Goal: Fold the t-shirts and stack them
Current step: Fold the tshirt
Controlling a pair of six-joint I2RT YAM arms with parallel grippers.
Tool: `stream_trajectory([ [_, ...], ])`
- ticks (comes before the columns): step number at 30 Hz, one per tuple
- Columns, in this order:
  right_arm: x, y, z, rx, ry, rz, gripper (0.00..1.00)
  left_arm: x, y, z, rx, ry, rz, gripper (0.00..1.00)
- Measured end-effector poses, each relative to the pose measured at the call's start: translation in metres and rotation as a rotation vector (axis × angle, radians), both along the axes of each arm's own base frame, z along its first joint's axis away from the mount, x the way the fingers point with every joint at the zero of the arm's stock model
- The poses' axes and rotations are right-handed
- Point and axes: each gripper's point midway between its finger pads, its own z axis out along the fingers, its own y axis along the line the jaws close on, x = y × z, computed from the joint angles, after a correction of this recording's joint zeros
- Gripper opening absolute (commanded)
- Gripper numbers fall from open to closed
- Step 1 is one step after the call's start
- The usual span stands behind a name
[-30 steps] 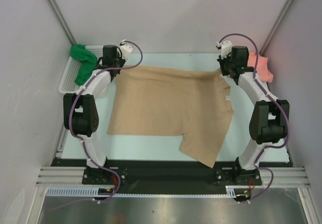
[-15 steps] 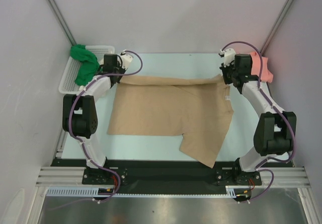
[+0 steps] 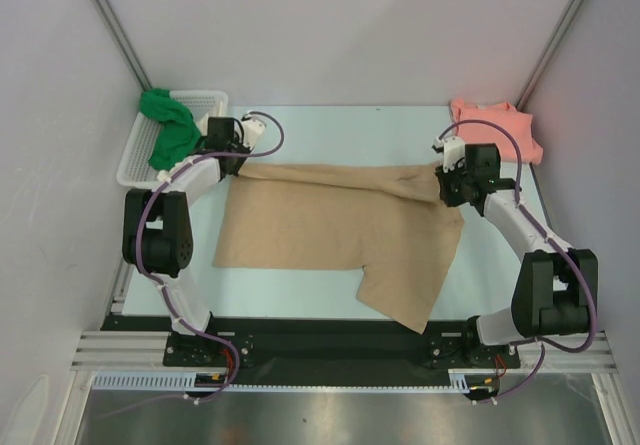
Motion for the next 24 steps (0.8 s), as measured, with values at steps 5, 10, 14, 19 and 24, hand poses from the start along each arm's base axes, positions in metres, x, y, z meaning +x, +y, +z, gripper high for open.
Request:
stream_trajectory([
  [5,-0.026,0.002,-0.008,0.016,0.08,0.035,0.35,-0.018,-0.001,-0.008,-0.015,0.042,-0.005,0.43],
  [10,-0.02,-0.003,0.019,0.042,0.014,0.033,0.36,-0.033,-0.003,0.013,-0.037,0.015,-0.012,0.45],
  [14,0.009,0.004,0.033,0.082,-0.01,0.056,0.37,-0.015,-0.01,0.029,-0.063,-0.018,-0.016,0.42],
  [19,0.051,0.024,0.02,0.154,0.038,0.125,0.38,0.007,-0.022,0.011,-0.087,0.031,-0.023,0.41],
  [24,0.076,0.044,-0.006,0.232,0.13,0.198,0.38,-0.007,-0.026,-0.031,-0.089,0.151,-0.012,0.39],
])
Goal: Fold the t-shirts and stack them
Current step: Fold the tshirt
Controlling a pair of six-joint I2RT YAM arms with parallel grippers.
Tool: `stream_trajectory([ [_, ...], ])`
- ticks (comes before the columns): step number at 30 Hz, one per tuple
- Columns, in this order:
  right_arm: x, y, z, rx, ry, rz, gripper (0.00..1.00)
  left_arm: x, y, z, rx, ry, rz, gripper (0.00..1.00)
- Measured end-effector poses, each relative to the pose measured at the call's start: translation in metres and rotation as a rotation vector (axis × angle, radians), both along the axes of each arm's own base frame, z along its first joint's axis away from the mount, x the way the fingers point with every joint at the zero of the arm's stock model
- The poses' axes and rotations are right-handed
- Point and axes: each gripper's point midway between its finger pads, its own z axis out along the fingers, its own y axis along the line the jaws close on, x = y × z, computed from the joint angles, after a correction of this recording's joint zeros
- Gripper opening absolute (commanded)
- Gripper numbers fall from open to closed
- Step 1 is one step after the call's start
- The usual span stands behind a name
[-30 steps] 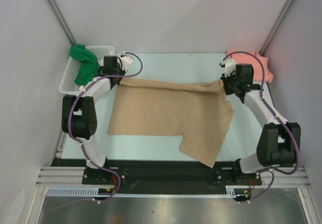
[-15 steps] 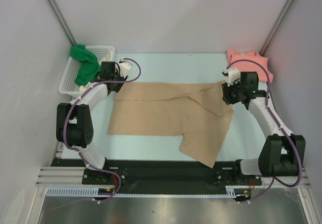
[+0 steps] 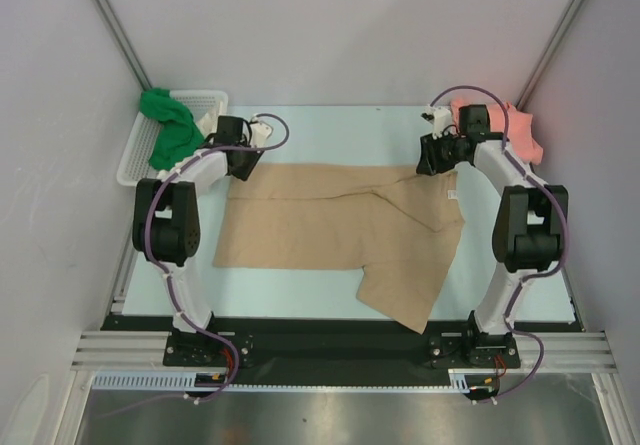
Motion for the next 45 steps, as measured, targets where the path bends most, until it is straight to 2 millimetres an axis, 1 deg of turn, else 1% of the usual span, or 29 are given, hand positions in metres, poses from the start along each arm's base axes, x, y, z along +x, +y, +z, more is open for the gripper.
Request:
stream_trajectory([
  [2,0.005,0.007,-0.012,0.015,0.029,0.028,0.37,-0.007,0.0,-0.011,0.0,0.034,0.005,0.38],
  [4,0.005,0.014,-0.025,0.022,0.069,0.064,0.36,-0.01,0.001,-0.018,0.002,0.054,0.007,0.38],
  [7,0.005,0.027,-0.041,0.029,0.118,0.116,0.35,-0.012,0.001,-0.02,0.001,0.06,0.008,0.37],
  [9,0.0,0.035,-0.053,0.026,0.155,0.152,0.34,-0.011,0.001,-0.02,0.001,0.056,0.009,0.37],
  [14,-0.001,0.047,-0.071,0.017,0.202,0.193,0.34,-0.01,0.001,-0.019,0.0,0.052,0.015,0.37],
  [16,0.0,0.048,-0.072,0.016,0.206,0.195,0.34,-0.01,0.001,-0.019,0.0,0.053,0.016,0.37],
  [20,0.003,0.047,-0.068,0.012,0.192,0.195,0.33,-0.01,0.001,-0.019,-0.001,0.052,0.017,0.37],
  [31,0.005,0.043,-0.07,-0.012,0.185,0.19,0.36,-0.01,-0.003,-0.019,-0.001,0.051,0.009,0.36],
  [37,0.006,0.042,-0.077,-0.016,0.195,0.192,0.39,-0.014,-0.006,-0.024,0.009,0.058,0.003,0.36],
  [41,0.006,0.042,-0.084,-0.02,0.203,0.19,0.39,-0.018,-0.005,-0.029,0.024,0.07,0.007,0.36],
  [44,0.007,0.041,-0.088,-0.021,0.208,0.19,0.25,-0.02,-0.005,-0.031,0.026,0.074,0.007,0.36],
  [45,0.007,0.041,-0.089,-0.021,0.208,0.19,0.17,-0.021,-0.005,-0.031,0.028,0.075,0.007,0.36],
])
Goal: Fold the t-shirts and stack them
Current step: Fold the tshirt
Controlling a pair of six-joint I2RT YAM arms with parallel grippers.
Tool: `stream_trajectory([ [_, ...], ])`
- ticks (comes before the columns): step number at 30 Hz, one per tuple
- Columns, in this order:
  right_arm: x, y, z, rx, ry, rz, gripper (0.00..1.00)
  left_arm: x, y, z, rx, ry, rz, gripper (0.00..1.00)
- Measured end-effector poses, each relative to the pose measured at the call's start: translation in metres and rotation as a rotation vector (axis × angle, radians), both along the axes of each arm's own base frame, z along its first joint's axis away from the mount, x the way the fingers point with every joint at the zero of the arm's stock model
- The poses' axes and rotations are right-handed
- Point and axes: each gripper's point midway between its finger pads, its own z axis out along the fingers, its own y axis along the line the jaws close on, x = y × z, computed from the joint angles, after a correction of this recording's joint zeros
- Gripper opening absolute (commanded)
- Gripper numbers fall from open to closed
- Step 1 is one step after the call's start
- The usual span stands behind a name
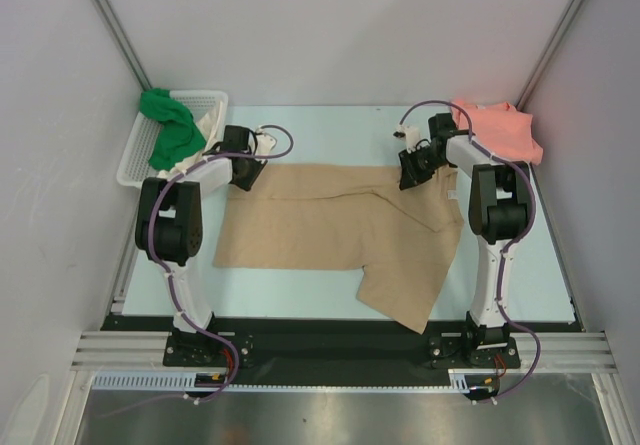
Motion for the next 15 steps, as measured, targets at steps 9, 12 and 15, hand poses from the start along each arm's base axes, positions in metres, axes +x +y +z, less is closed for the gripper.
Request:
stream_trajectory([
  [9,-0.004,-0.001,0.003,-0.008,-0.005,0.002,0.0,-0.001,0.001,0.003,0.01,-0.016,0.005,0.35],
  [12,-0.017,0.0,0.021,-0.012,-0.023,0.006,0.0,0.0,0.001,0.004,0.011,-0.023,0.005,0.33],
  [15,-0.041,0.009,0.044,-0.01,-0.052,0.027,0.0,0.0,0.001,0.004,0.011,-0.02,0.007,0.32],
])
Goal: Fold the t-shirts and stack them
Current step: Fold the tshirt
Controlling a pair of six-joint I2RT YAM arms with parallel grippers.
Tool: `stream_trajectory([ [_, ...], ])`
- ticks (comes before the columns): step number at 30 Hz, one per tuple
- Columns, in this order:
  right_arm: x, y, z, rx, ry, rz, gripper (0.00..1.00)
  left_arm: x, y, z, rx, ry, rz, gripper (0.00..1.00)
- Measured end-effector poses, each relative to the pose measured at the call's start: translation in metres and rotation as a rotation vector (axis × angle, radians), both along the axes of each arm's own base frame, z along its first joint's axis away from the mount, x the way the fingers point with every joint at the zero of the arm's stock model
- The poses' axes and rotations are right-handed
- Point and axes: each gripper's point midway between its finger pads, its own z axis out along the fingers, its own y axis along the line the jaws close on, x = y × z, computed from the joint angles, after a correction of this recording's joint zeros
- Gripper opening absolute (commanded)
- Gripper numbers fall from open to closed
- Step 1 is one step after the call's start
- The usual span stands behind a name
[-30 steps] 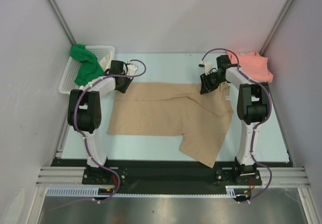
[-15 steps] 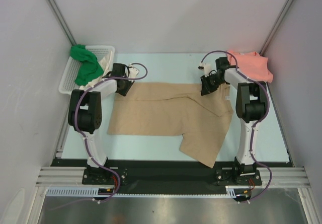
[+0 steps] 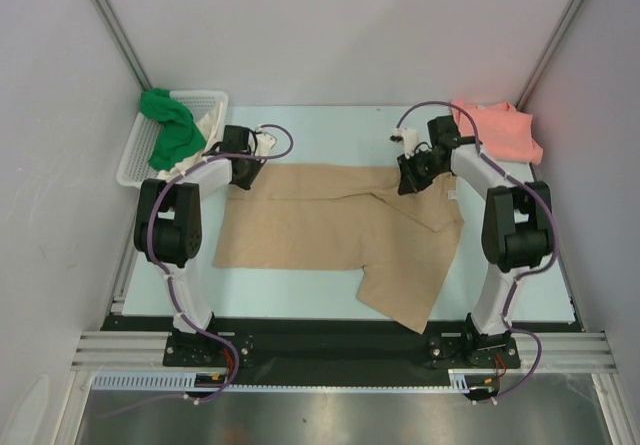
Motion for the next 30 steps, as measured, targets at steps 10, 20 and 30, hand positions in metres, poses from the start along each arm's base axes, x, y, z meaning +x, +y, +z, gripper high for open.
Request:
stream_trajectory([
  [10,-0.089,0.049,0.02,0.009,0.014,0.131,0.37,0.015,-0.002,0.01,-0.005,-0.029,0.001,0.32],
  [20,0.014,-0.046,0.023,-0.014,-0.069,-0.201,0.37,0.044,0.004,0.019,-0.004,-0.035,0.022,0.29],
  [30,0.074,-0.109,-0.005,-0.083,-0.088,-0.351,0.38,0.037,0.018,-0.006,0.035,0.039,0.054,0.27],
])
